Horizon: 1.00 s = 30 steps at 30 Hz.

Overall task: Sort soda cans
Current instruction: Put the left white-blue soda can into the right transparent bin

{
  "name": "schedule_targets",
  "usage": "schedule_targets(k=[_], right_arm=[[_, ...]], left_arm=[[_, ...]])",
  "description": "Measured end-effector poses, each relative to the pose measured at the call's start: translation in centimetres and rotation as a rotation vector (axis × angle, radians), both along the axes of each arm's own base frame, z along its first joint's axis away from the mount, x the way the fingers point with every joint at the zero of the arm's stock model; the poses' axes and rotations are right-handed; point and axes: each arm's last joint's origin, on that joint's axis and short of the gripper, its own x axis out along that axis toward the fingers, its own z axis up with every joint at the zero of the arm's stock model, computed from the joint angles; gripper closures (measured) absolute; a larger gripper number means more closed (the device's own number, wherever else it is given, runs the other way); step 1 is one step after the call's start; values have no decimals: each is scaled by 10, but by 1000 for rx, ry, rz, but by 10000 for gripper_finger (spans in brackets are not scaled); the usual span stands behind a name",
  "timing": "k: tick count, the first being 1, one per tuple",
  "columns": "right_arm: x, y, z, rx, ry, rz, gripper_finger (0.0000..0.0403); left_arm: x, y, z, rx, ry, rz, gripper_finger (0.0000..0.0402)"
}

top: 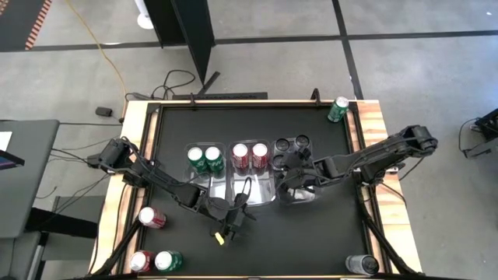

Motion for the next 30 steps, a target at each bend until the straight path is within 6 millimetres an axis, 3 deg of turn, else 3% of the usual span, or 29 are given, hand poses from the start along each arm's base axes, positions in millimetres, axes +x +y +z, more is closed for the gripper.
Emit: schedule_targets(k=[10,20,30], right_arm=[[-6,2,-8,15,26,-11,86],[-7,2,-10,4,41,-4,7],[-8,6,-9,-56,39,-3,13]], left_arm=[[-1,-1,0,-6,2,-1,120],[-1,-1,0,-3,0,-3,120],[-1,-1,0,-5,1,-2,120]])
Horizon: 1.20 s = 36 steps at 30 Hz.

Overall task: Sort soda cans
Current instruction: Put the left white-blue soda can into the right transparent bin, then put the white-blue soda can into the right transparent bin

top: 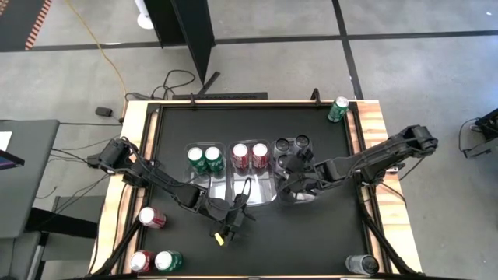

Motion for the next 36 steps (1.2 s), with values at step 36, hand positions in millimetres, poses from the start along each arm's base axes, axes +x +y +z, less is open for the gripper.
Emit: schedule_targets(k=[36], right_arm=[[6,16,50,-229,12,64,14]], left_arm=[[0,0,0,-1,1,-1,120]])
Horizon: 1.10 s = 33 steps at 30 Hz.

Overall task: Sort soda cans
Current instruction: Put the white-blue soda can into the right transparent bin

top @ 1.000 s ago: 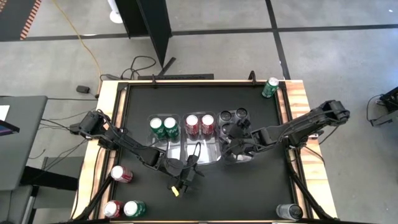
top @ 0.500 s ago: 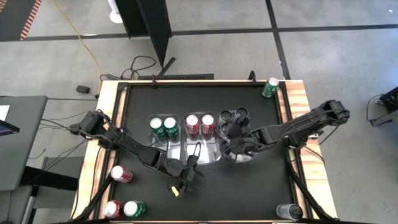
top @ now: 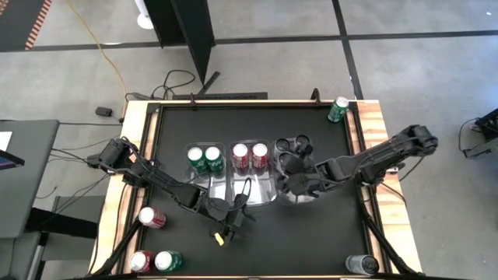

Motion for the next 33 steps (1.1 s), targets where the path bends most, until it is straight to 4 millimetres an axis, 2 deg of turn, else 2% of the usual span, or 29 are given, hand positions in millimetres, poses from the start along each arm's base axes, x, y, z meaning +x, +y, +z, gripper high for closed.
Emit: schedule_targets(k=[5,12,20,24,29,33], right_arm=[[-18,12,22,-21,-53,72,19],[-66,26,49,29,-86,196,28],[-113,41,59,178,-55,385,30],[-123,50,58,194,-39,442,30],[-126,60,55,174,-7,499,30],[-128,64,49,400,106,568,30]], left_arm=[[0,0,-1,-1,9,2,120],[-1,0,-1,-1,15,3,120],[0,0,1,-2,-10,15,120],[2,0,5,1,-57,21,120],[4,2,7,-9,-83,30,120],[6,4,9,-17,-99,37,120]])
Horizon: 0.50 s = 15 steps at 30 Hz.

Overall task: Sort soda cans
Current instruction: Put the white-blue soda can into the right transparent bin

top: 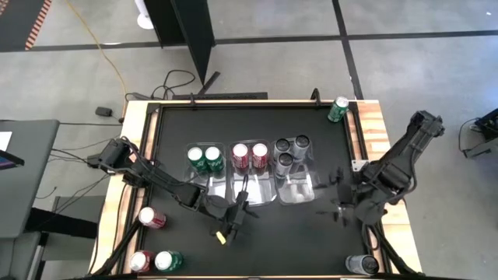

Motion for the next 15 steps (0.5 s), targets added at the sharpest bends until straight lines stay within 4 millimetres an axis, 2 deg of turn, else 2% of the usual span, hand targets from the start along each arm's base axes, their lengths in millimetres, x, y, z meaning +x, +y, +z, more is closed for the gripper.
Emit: schedule_targets(k=[3,7,15], right_arm=[[-6,2,-5,146,144,1,30],[-21,10,-5,208,254,32,30],[-45,19,25,262,271,113,30]], left_arm=[[0,0,0,8,-2,5,120],[2,3,1,10,-16,9,120],[9,14,12,-47,-126,141,120]])
